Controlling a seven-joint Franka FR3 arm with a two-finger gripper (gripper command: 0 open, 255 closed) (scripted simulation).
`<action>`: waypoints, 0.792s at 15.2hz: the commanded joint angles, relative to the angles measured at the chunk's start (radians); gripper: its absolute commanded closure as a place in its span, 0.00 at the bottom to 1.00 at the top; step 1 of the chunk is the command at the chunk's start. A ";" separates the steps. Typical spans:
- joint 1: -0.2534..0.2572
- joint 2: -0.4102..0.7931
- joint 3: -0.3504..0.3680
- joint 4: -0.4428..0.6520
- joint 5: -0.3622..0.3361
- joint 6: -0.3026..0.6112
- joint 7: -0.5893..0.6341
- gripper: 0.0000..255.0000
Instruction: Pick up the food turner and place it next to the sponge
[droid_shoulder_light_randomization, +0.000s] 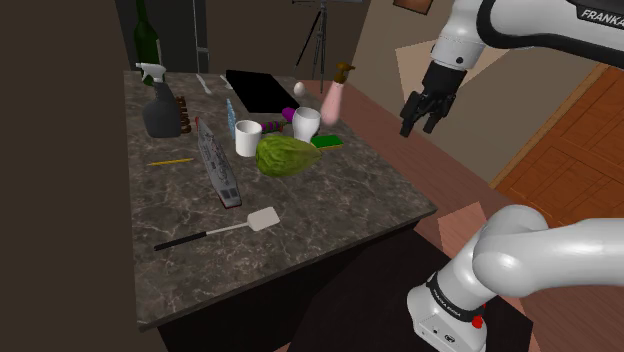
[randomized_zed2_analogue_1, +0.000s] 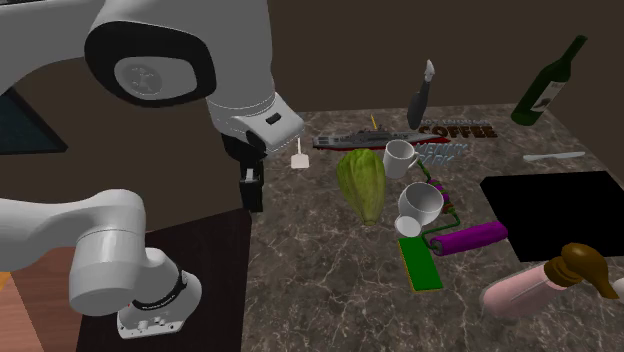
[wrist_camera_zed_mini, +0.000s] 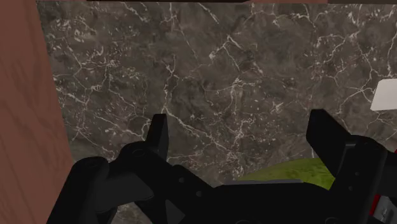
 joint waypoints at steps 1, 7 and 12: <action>0.000 0.000 0.000 0.000 0.000 0.000 0.000 0.00; 0.086 0.166 0.002 0.008 0.013 0.171 -0.134 0.00; 0.153 0.309 0.014 0.039 0.030 0.295 -0.245 0.00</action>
